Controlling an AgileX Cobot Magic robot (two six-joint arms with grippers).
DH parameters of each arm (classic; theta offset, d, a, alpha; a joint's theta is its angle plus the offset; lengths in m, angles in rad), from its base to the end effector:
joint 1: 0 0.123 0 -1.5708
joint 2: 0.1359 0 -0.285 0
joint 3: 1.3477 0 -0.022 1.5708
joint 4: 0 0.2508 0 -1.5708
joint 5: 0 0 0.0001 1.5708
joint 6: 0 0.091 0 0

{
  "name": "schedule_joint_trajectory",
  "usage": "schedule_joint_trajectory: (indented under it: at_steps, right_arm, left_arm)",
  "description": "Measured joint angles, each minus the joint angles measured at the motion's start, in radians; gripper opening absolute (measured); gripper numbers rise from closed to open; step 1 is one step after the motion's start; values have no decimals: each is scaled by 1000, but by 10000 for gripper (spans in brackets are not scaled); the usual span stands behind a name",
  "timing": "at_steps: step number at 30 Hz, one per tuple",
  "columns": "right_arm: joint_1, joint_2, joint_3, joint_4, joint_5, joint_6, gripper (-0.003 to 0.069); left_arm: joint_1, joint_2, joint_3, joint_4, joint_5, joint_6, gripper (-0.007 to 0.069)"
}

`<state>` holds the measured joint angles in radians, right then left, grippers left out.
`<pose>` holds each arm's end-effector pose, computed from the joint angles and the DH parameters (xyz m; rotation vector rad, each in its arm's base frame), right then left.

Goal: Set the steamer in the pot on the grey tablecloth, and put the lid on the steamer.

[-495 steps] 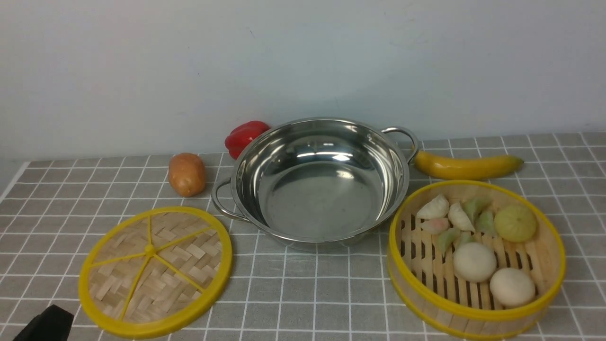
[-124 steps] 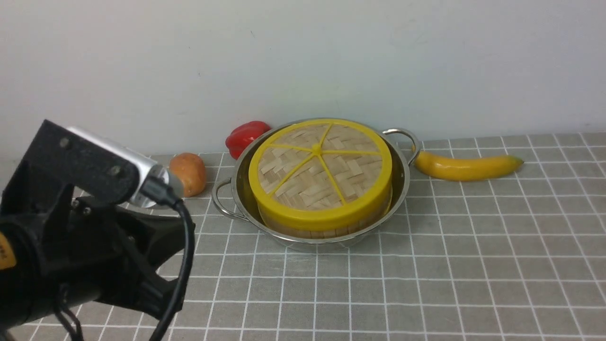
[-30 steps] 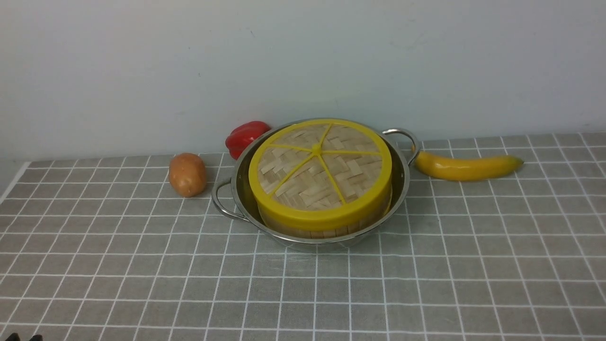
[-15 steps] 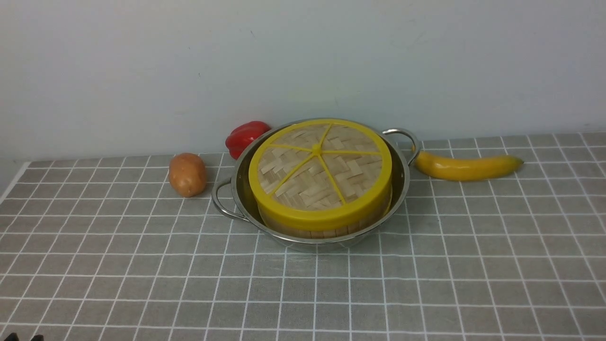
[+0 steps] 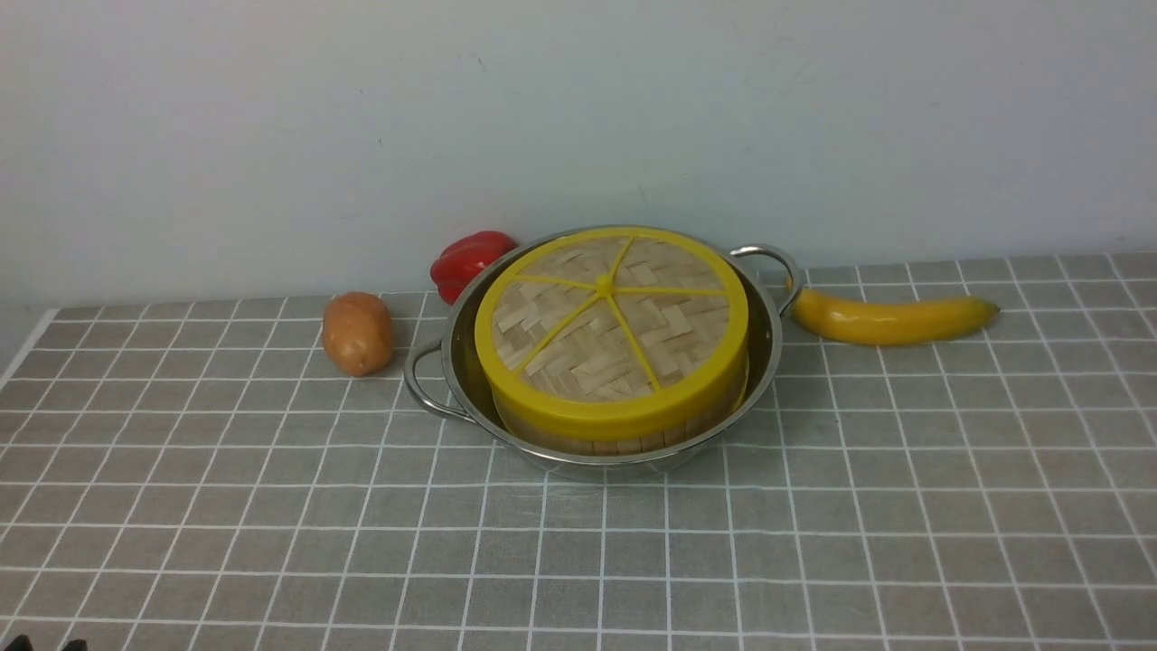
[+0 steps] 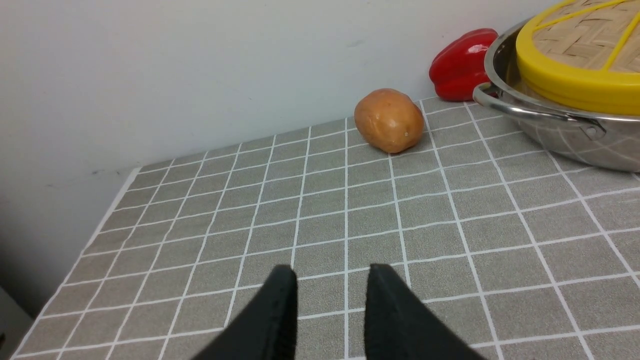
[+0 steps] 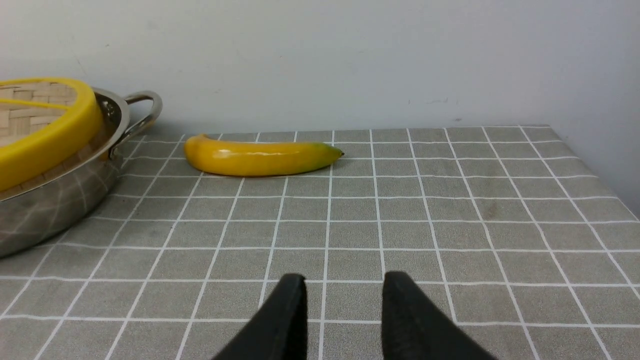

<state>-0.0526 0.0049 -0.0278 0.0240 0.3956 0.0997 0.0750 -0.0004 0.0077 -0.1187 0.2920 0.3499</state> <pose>0.0519 -0.0019 0.1867 0.1553 1.8501 0.0567 0.0549 0.0010 0.1844 0.1682 1.7770 0.1937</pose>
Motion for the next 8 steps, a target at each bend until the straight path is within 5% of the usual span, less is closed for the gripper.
schedule_joint_trajectory:
  at_steps: [8]
  right_arm:
    - [0, 0, 0, 0, 0, 0, 240]
  left_arm:
    - [0, 0, 0, 0, 0, 0, 211]
